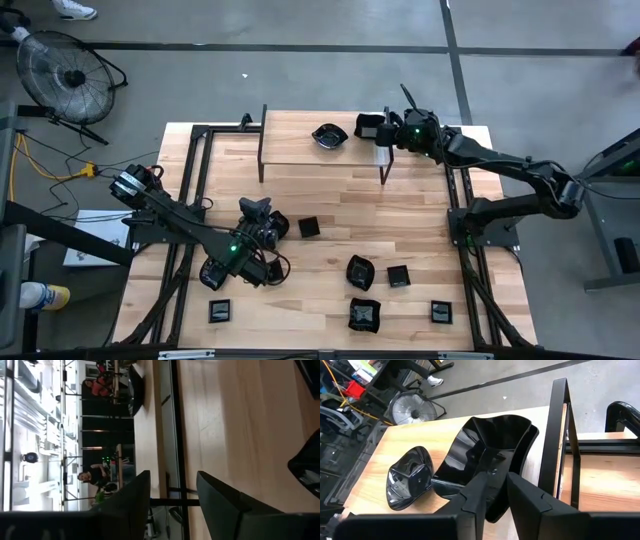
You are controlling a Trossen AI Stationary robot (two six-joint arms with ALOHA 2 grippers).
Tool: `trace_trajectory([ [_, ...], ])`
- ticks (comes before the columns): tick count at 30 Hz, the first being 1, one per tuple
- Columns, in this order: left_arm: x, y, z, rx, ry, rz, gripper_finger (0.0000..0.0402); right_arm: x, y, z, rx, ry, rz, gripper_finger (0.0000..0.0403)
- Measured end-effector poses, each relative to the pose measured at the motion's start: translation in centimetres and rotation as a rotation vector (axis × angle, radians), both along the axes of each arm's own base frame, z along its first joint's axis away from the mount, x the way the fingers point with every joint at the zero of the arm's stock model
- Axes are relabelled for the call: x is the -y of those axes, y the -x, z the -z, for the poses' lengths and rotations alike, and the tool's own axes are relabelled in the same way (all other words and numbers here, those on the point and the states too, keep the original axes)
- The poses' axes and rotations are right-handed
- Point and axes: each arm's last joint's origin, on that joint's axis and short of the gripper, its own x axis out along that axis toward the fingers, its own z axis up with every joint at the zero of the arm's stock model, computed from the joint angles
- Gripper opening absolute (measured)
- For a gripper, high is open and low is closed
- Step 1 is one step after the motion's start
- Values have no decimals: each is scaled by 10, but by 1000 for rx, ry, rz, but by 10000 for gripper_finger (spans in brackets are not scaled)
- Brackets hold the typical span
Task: Pick & Place Mini shaped plates
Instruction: Stack the distorted square plate on top of the other distorted square plates on the shelf
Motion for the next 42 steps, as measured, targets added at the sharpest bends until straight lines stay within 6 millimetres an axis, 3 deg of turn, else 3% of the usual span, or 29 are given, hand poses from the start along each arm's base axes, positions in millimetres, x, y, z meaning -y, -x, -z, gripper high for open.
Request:
trace_trajectory([
  [11, 1, 0, 1, 9, 48, -14, 156, -2, 3, -4, -39, 53, -52, 101],
  [21, 1, -1, 1, 22, 57, -15, 156, -19, 24, -29, -59, 190, -139, 132],
  [33, 2, -2, 2, 22, 73, -17, 156, -75, 45, -50, -38, 248, -432, 134],
  [42, 3, -2, 4, 3, 130, -23, 156, -122, 38, -47, -56, 240, -676, 134],
])
